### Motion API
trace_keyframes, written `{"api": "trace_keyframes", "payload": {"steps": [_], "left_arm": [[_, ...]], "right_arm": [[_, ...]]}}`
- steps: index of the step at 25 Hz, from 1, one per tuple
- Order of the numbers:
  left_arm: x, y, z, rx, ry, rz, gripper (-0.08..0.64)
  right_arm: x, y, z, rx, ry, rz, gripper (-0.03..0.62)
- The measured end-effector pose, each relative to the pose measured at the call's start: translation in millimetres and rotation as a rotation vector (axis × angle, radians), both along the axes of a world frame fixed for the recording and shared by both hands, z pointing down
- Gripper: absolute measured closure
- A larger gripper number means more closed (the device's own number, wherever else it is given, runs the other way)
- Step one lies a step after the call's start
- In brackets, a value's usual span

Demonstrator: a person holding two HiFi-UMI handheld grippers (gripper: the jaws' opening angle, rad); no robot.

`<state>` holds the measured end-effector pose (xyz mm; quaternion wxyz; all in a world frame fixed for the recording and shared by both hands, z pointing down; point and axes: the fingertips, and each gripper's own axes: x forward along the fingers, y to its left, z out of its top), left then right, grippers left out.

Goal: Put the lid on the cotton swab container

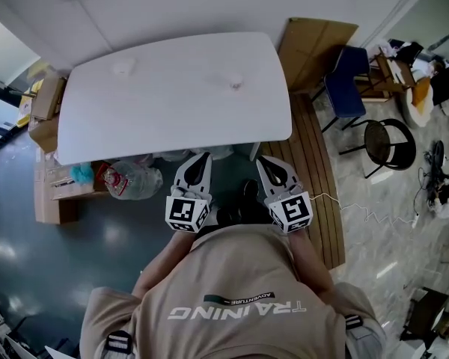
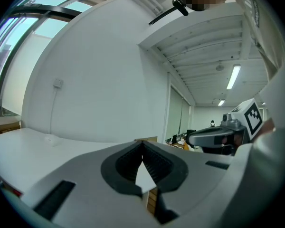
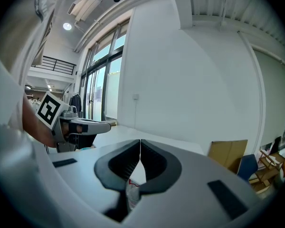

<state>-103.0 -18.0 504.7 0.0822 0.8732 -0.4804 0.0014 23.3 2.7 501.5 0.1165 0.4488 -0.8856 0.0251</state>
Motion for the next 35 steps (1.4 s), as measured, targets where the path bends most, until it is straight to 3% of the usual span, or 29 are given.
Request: {"api": "trace_keyframes", "payload": {"steps": [8, 20, 35], "left_arm": [[16.9, -36.0, 0.7, -0.002, 0.0, -0.042, 0.548], [33.7, -149.4, -7.0, 0.004, -0.013, -0.121, 0.548], [64.6, -228.0, -7.2, -0.015, -0.057, -0.16, 0.548]], "right_arm": [[10.7, -52.2, -1.5, 0.028, -0.022, -0.054, 0.574], [22.8, -178.7, -13.5, 0.066, -0.047, -0.15, 0.574], [47.5, -256.6, -2.2, 0.032, -0.099, -0.2, 0.574]]}}
